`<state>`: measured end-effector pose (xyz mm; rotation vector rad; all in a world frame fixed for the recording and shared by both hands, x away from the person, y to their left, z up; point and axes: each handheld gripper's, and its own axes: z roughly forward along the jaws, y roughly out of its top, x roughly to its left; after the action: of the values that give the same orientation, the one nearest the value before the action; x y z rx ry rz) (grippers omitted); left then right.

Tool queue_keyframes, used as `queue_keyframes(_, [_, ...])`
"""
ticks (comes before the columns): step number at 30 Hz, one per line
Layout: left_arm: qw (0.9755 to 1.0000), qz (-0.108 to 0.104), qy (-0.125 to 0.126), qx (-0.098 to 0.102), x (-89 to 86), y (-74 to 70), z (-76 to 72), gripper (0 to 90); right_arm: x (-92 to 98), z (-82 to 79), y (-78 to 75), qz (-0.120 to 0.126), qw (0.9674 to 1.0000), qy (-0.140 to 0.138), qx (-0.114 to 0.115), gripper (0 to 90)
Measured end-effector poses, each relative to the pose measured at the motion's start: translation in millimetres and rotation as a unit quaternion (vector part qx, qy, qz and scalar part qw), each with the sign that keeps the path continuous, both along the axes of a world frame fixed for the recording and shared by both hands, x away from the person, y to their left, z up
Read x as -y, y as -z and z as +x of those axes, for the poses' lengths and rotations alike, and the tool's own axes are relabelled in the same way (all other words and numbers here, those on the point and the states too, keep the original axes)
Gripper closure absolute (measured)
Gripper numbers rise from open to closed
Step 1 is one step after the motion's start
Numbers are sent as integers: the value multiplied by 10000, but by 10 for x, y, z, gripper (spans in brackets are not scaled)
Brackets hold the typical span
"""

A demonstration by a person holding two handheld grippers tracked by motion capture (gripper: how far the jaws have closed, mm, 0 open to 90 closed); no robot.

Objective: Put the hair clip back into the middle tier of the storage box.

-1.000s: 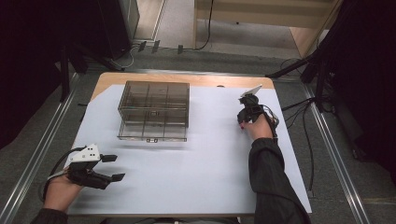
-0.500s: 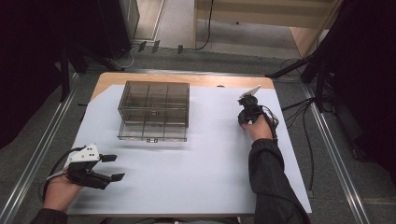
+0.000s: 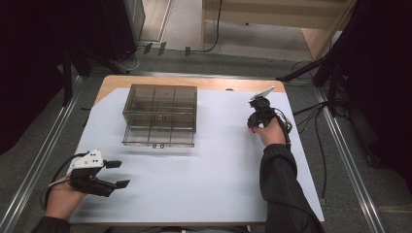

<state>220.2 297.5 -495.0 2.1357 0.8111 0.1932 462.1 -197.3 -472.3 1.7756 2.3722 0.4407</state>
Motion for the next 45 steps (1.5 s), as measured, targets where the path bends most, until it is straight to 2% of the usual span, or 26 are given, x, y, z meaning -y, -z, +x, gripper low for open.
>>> queue_keyframes(2, [10000, -2, 6, 21, 2, -3, 4, 239, 0, -12, -16, 11, 10000, -24, 21, 775])
queue_keyframes(6, [10000, -27, 31, 19, 16, -6, 26, 239, 21, -50, -72, 325, 9995, -23, 56, 775])
queue_keyframes(16, [9999, -31, 147, 15, 84, -7, 103, 239, -23, -196, -140, 565, 9981, -247, 81, 776])
queue_keyframes(26, [9996, 0, 271, -20, 142, 7, 205, 239, -143, -339, -162, 516, 9974, -496, 100, 775])
queue_keyframes(31, [9996, -41, 288, -14, 151, 12, 245, 239, -189, -422, -185, 757, 9940, -762, 224, 776])
queue_keyframes(36, [9995, -73, 312, -14, 168, 15, 275, 240, -250, -507, -206, 728, 9926, -903, 353, 775])
queue_keyframes(42, [9993, -179, 336, 3, 182, -13, 276, 240, -306, -591, -210, 695, 9919, -996, 359, 775])
queue_keyframes(45, [9991, -186, 372, 24, 193, -22, 272, 240, -339, -622, -218, 681, 9907, -1098, 434, 775])
